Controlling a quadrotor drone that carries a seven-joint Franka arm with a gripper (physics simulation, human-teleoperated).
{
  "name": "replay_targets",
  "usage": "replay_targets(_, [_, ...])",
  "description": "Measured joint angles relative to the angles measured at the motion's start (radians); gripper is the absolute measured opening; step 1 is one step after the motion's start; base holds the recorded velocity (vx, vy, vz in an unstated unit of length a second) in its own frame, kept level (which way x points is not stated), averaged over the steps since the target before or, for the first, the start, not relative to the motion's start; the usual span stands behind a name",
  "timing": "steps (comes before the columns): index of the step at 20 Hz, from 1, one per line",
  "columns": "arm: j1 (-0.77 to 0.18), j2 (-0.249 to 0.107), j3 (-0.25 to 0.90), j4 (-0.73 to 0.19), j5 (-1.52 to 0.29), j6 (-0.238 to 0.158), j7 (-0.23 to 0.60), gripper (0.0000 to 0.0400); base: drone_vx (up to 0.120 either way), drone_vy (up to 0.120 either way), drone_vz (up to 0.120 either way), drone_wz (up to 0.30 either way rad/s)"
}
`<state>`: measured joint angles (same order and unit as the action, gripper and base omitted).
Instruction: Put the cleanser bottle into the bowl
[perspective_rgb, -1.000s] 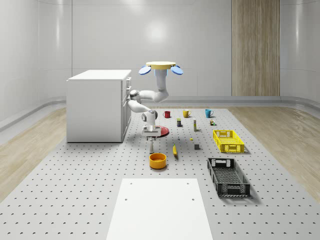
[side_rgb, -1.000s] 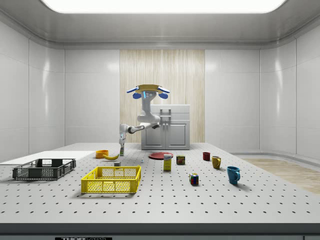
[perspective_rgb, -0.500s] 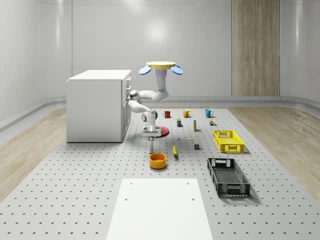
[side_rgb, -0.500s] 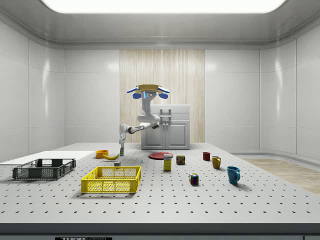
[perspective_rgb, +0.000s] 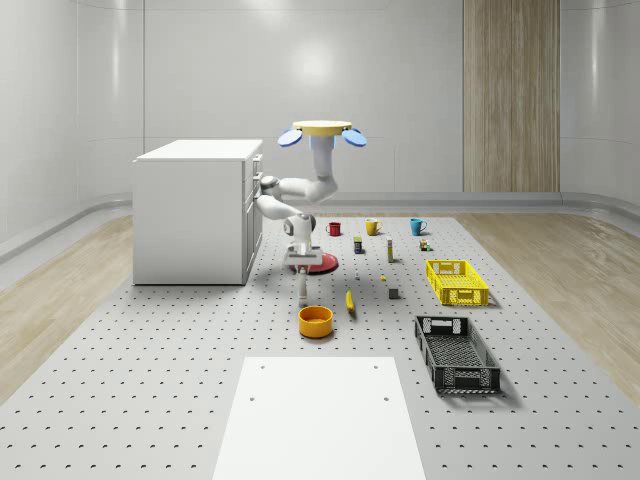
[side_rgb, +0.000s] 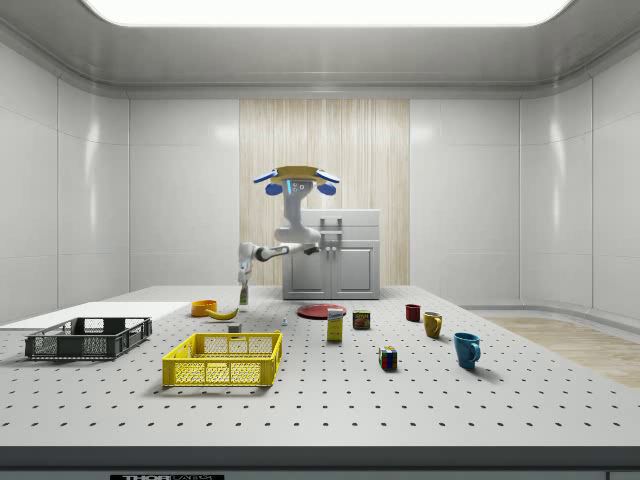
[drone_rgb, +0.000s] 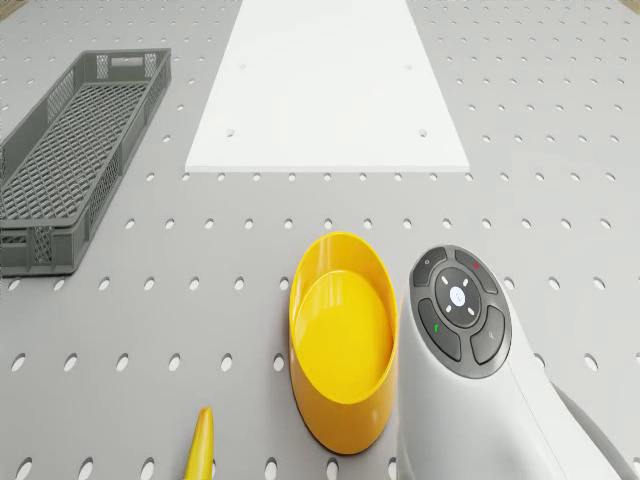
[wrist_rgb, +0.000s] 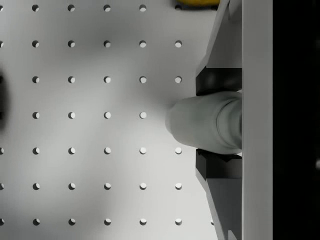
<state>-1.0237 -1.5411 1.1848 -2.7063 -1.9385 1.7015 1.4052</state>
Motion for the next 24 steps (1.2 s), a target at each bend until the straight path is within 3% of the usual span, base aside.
replay_targets(7, [0.015,-0.008,0.069,-0.025,0.064,-0.027,0.000,0.0154,0.114,0.103,0.114,0.000])
replay_targets(24, [0.016,-0.020,0.094,-0.033,0.091,-0.028,0.002,0.0155,0.120,0.014,0.007,0.000])
